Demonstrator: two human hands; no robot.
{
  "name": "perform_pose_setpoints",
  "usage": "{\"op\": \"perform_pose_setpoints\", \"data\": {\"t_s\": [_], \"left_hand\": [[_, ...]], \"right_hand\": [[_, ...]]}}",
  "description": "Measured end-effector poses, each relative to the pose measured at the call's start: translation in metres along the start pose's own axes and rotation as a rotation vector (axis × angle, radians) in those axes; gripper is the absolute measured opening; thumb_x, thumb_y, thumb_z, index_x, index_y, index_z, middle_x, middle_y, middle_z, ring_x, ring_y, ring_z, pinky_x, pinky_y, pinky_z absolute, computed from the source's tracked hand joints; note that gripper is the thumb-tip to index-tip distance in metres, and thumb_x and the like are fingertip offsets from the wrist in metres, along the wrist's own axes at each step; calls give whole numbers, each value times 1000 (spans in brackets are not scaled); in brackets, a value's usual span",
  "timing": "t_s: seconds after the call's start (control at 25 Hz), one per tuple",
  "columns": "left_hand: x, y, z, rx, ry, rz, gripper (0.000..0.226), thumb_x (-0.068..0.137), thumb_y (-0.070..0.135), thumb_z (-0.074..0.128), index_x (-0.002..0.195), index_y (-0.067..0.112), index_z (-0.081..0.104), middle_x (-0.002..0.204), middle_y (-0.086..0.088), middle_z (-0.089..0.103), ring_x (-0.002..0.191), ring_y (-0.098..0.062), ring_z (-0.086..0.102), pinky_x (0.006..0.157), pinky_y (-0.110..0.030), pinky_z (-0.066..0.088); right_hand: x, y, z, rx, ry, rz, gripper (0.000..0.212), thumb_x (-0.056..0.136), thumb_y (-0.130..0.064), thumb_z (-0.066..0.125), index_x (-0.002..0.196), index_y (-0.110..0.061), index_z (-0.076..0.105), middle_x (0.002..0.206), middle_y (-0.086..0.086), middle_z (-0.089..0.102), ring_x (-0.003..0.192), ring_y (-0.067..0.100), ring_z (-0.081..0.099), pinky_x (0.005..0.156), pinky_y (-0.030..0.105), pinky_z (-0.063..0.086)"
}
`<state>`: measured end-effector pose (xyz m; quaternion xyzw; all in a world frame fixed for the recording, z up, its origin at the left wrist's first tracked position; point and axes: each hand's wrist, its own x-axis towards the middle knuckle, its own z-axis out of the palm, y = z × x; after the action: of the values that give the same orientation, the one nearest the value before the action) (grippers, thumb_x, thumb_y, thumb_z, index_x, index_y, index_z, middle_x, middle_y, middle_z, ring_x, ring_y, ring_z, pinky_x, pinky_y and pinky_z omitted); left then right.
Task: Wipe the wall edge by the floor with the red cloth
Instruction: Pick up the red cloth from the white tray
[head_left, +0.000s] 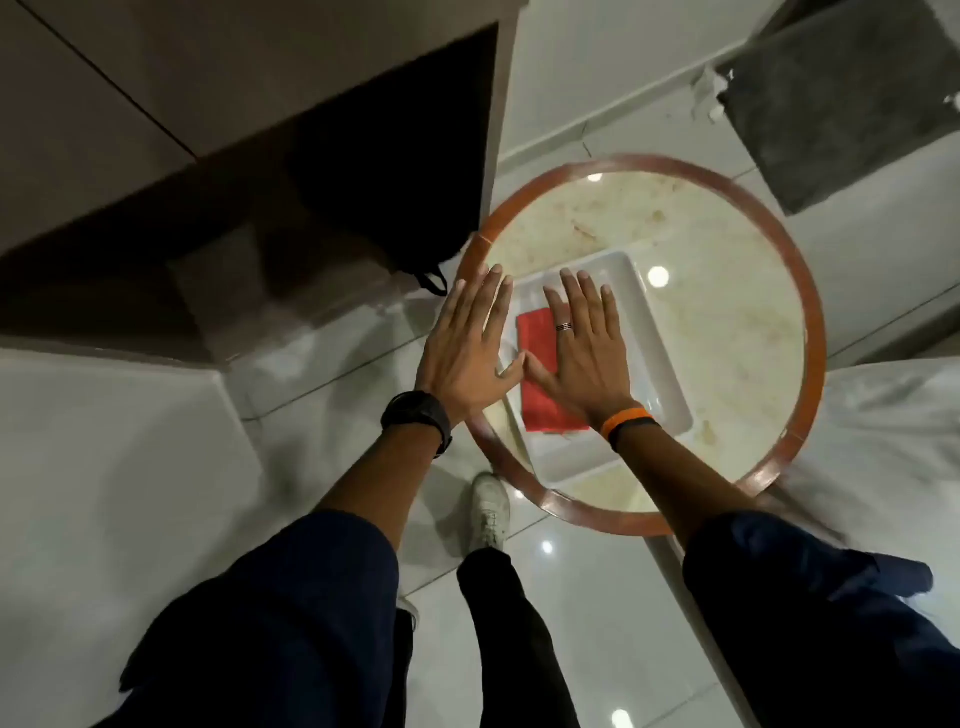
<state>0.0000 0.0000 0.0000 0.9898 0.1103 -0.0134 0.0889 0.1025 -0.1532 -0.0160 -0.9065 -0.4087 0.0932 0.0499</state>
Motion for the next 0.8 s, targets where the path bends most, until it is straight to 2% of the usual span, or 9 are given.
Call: {"op": "perform_pose_setpoints", "data": {"t_s": [0.16,0.32,0.44,0.56,0.72,0.8], "left_hand": [[-10,9,60,28,-108,-22,89,94,59,39,160,1,23,168,-17,17,158,-30,15,129,-44,12],[-13,8,87,52,-99,-12,93,95,63,34,161,1,18,170,-17,10,159,-30,9,129,-44,12],[-14,5,92,49,-77,-12,95,94,64,39,161,-1,18,169,-18,10,159,-31,10,130,-43,11],[-12,5,93,49,-79,-6,100,92,66,43,161,-2,18,169,-19,10,159,-32,10,130,-44,12],[-17,1,87,62,-106,-31,103,91,68,43,161,-2,16,169,-19,10,159,-32,10,128,-46,16],[-24,-5,81,57,-128,-51,103,92,71,39,161,-2,15,169,-18,8,159,-30,9,129,-45,14]], "right_hand": [[-19,19,59,13,-118,123,76,101,-61,37,159,-12,24,168,18,18,156,37,13,127,58,12],[-29,24,89,49,-108,134,68,106,-52,38,160,-14,22,168,18,20,155,39,17,125,59,19],[-26,20,95,135,5,184,57,106,-43,39,154,-13,38,160,21,38,147,43,35,120,60,33],[-18,22,95,199,164,205,42,101,-24,54,139,-4,58,139,25,59,124,46,57,103,57,51],[-8,14,75,406,129,342,31,98,-8,63,128,-2,67,131,21,65,121,40,57,103,51,51],[-9,6,57,479,200,353,28,97,-4,63,124,-1,70,128,19,67,118,39,57,101,48,51]]}}
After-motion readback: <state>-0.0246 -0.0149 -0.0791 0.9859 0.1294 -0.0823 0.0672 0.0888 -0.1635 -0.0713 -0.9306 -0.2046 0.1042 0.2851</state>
